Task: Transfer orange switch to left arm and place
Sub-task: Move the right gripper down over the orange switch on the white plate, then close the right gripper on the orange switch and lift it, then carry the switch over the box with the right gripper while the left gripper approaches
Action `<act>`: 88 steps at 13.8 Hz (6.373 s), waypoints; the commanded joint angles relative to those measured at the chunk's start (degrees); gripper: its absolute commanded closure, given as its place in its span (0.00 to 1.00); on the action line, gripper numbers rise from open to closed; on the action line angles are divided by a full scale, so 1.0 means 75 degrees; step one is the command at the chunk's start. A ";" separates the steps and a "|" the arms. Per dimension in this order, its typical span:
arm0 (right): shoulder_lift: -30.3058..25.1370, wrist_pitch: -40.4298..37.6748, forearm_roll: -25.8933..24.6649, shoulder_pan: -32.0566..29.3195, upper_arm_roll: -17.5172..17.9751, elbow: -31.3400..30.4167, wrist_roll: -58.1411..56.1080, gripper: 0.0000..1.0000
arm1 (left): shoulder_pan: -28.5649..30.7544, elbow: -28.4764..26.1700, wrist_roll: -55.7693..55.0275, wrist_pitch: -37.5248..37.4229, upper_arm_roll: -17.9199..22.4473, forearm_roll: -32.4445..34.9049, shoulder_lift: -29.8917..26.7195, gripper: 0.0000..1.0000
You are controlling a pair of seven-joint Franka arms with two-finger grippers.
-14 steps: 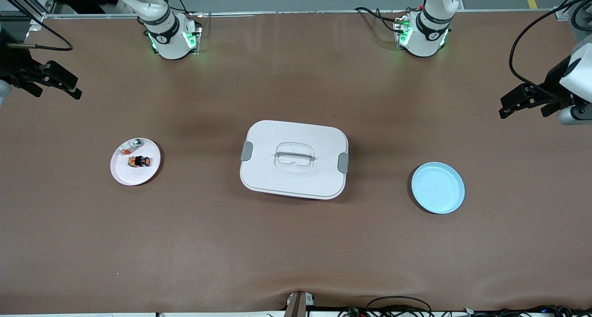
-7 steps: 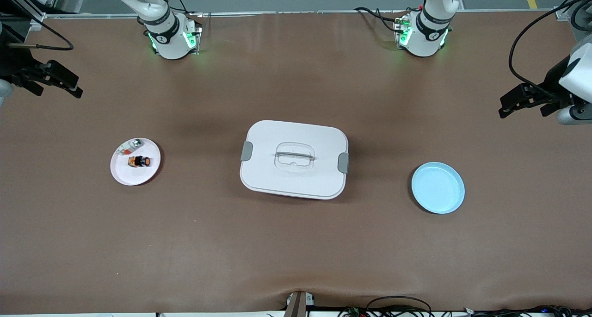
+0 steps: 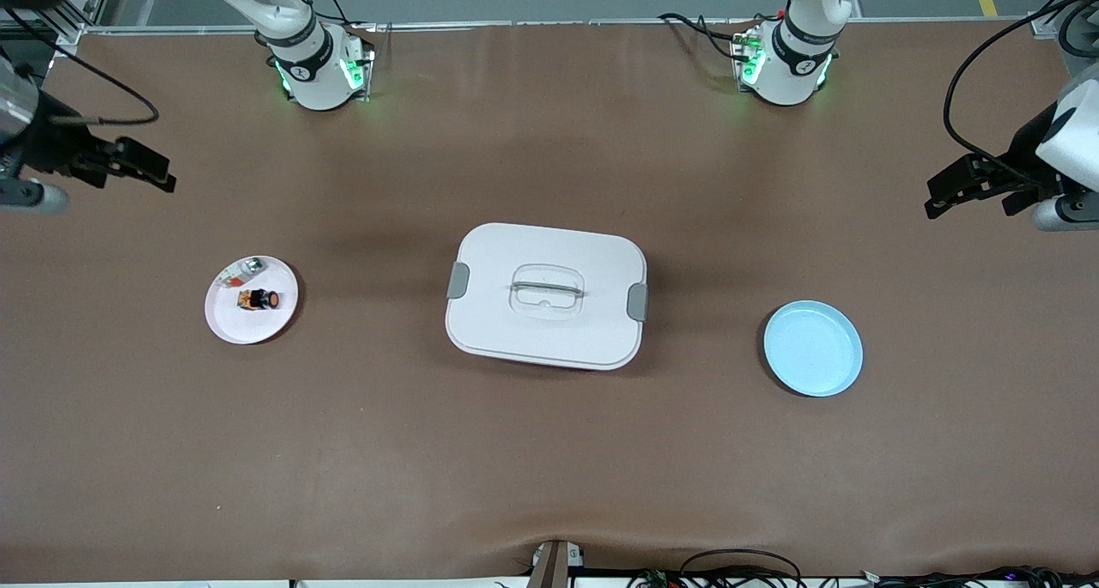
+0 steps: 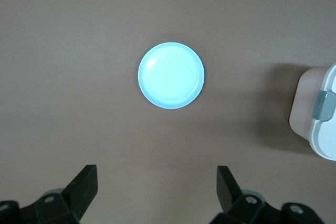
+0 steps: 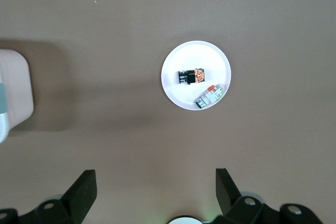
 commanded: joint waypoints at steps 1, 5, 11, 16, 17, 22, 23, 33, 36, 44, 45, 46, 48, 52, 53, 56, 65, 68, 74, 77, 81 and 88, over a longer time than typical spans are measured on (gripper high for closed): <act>0.0598 -0.0136 -0.0253 -0.0025 0.0103 0.0429 -0.0208 0.00 | -0.0025 0.0151 0.0168 -0.0161 0.0007 0.0003 0.0037 0.00; 0.1456 -0.0207 -0.0231 -0.0212 0.0045 0.0582 -0.0219 0.00 | -0.0025 0.0151 0.0145 -0.0172 -0.0005 -0.0044 0.0037 0.00; 0.1550 0.0248 -0.0207 -0.0248 0.0045 0.0467 -0.0231 0.00 | -0.0013 0.0151 0.0157 -0.0172 0.0007 -0.0044 0.0037 0.00; 0.1539 0.1935 -0.0196 -0.0435 0.0056 -0.1114 -0.0231 0.00 | -0.0001 0.0151 0.0168 -0.0161 0.0007 -0.0044 0.0037 0.00; 0.1539 0.2239 -0.0219 -0.0435 0.0045 -0.1325 -0.0254 0.00 | -0.0001 0.0151 0.0168 -0.0172 0.0007 -0.0044 0.0037 0.00; 0.1970 0.3355 -0.0324 -0.0481 0.0045 -0.2007 -0.1179 0.00 | -0.0001 0.0151 0.0168 -0.0172 0.0007 -0.0056 0.0037 0.00; 0.2135 0.3425 -0.0336 -0.0540 0.0045 -0.2007 -0.1227 0.00 | -0.0001 0.0151 0.0168 -0.0172 0.0007 -0.0056 0.0037 0.00; 0.3753 0.4773 -0.0442 -0.0997 0.0056 -0.1890 -0.1942 0.00 | -0.0001 0.0139 0.0168 -0.0172 0.0007 -0.0056 0.0049 0.00; 0.3894 0.4809 -0.0395 -0.0986 0.0056 -0.1925 -0.1930 0.00 | 0.0010 0.0139 0.0168 -0.0172 0.0007 -0.0056 0.0049 0.00; 0.4269 0.5078 -0.0138 -0.1115 0.0068 -0.1996 -0.1919 0.00 | 0.0022 0.0139 0.0168 -0.0172 0.0007 -0.0056 0.0060 0.00; 0.4269 0.5078 0.0049 -0.1091 0.0068 -0.2007 -0.1919 0.00 | 0.0022 0.0139 0.0168 -0.0172 0.0007 -0.0056 0.0060 0.00; 0.4269 0.5067 0.0085 -0.1080 0.0068 -0.2030 -0.1907 0.00 | 0.0034 0.0139 0.0168 -0.0172 0.0007 -0.0056 0.0049 0.00; 0.4281 0.5078 0.0097 -0.1080 0.0068 -0.2054 -0.1895 0.00 | 0.0034 0.0139 0.0168 -0.0172 0.0007 -0.0056 0.0060 0.00; 0.4339 0.5090 0.0097 -0.1091 0.0068 -0.2054 -0.1884 0.00 | 0.0034 0.0139 0.0168 -0.0172 0.0007 -0.0056 0.0060 0.00; 0.4363 0.5090 0.0109 -0.1091 0.0068 -0.2054 -0.1884 0.00 | 0.0034 0.0139 0.0168 -0.0172 0.0007 -0.0056 0.0060 0.00; 0.4421 0.5090 0.0250 -0.1080 0.0068 -0.2054 -0.1872 0.00 | 0.0034 0.0127 0.0168 -0.0172 0.0007 -0.0056 0.0060 0.00; 0.4457 0.5008 0.0250 -0.1068 0.0068 -0.2031 -0.1837 0.00 | 0.0034 0.0139 0.0168 -0.0172 0.0007 -0.0056 0.0060 0.00; 0.4445 0.4985 0.0250 -0.1080 0.0068 -0.2031 -0.1837 0.42 | 0.0022 0.0139 0.0180 -0.0173 0.0007 -0.0056 0.0060 0.00; 0.4422 0.4787 0.0308 -0.1126 0.0080 -0.1937 -0.1790 1.00 | 0.0034 0.0268 0.0133 -0.0172 -0.0005 -0.0652 -0.0022 0.00; 0.4363 0.3349 0.0752 -0.1068 0.0080 -0.1237 -0.1475 1.00 | 0.0034 0.0548 0.0110 -0.0335 0.0006 -0.1226 -0.0022 0.00; 0.4106 0.1742 0.0929 -0.0893 0.0301 -0.0474 0.0162 1.00 | 0.0034 0.0643 0.0098 -0.0360 -0.0005 -0.2115 -0.0022 0.00; 0.3648 0.0346 0.2941 0.0173 0.0478 0.0428 0.3760 1.00 | 0.0022 0.0643 0.0180 -0.0302 0.0030 -0.4142 0.0071 0.00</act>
